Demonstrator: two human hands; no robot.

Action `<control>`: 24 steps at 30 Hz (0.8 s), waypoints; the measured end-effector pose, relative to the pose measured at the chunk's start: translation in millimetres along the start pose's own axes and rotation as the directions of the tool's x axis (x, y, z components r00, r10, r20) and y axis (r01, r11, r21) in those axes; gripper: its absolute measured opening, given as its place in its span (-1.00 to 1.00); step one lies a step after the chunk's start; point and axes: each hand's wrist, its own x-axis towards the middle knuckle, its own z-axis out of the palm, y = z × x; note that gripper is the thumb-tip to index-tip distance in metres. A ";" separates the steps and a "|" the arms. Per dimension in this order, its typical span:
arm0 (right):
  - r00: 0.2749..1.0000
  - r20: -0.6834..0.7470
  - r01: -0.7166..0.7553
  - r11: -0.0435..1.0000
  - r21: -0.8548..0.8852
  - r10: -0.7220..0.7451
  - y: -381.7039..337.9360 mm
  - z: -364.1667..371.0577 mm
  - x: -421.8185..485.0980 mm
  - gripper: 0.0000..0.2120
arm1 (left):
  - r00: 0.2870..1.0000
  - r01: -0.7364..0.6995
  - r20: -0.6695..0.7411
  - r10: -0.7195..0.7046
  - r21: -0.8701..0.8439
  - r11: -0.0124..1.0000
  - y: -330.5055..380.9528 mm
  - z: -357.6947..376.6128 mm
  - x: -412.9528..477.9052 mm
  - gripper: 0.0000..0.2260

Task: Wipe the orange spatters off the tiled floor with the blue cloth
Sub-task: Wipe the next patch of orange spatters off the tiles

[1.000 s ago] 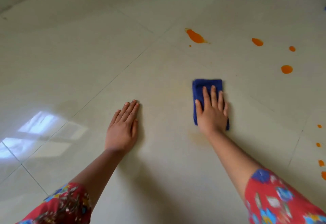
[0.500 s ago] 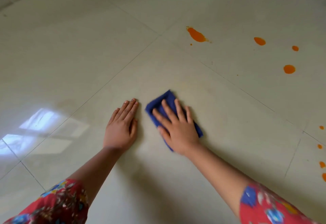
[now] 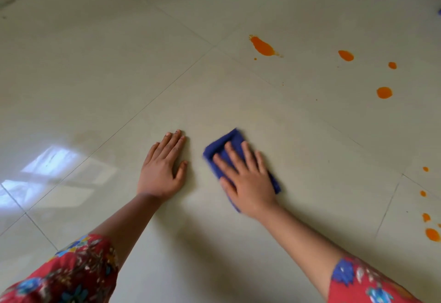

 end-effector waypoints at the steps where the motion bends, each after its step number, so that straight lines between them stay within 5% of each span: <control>1: 0.990 0.033 0.140 0.990 0.006 -0.140 -3.0 -2.7 -22.4 -0.47 | 1.000 -0.017 0.005 0.017 -0.003 1.000 0.4 -0.4 -0.4 -0.45; 3: 0.970 0.064 0.236 0.972 0.007 -0.236 20.0 -5.8 -63.0 -0.45 | 0.999 -0.050 0.011 0.050 0.000 0.999 0.5 -1.0 -1.9 -0.47; 4: 0.984 0.053 0.171 0.985 -0.011 -0.170 42.2 -5.5 -76.7 -0.45 | 0.998 -0.064 0.014 0.064 0.001 0.998 0.9 -0.5 -2.2 -0.47; 6: 0.984 0.026 -0.177 0.984 -0.034 0.178 90.9 -6.6 -85.6 -0.47 | 0.997 -0.073 0.013 0.073 -0.004 0.997 1.2 -0.5 -2.4 -0.47; 8: 0.840 0.033 -0.541 0.841 0.001 0.541 126.0 -11.1 -64.6 -0.42 | 0.998 -0.065 0.015 0.065 -0.011 0.998 1.2 0.2 -1.0 -0.46; 10: 0.751 0.043 -0.660 0.749 0.055 0.659 132.2 -14.9 -22.6 -0.36 | 0.998 -0.063 0.016 0.063 -0.002 0.998 1.7 0.4 0.2 -0.46; 13: 0.841 0.074 -0.539 0.842 0.034 0.535 99.0 -11.9 24.2 -0.37 | 0.998 -0.059 0.021 0.058 0.003 0.998 2.5 -0.6 -0.2 -0.47; 16: 0.986 0.053 -0.155 0.988 -0.026 0.157 69.1 -6.7 -4.4 -0.46 | 0.998 -0.059 0.024 0.059 -0.005 0.998 2.2 -0.7 -0.4 -0.47; 18: 0.996 0.093 -0.006 1.000 -0.019 0.008 75.9 -8.9 -52.8 -0.48 | 0.998 -0.057 0.023 0.057 -0.005 0.998 2.2 0.1 -0.4 -0.47; 21: 0.968 0.069 -0.240 0.971 -0.024 0.241 128.0 -14.7 -86.9 -0.46 | 0.998 -0.058 0.010 0.058 -0.012 0.998 4.0 0.1 0.0 -0.47; 24: 0.783 0.090 -0.618 0.786 0.004 0.616 175.3 -20.1 -44.3 -0.40 | 0.998 -0.056 0.012 0.056 -0.012 0.998 4.5 0.2 0.7 -0.47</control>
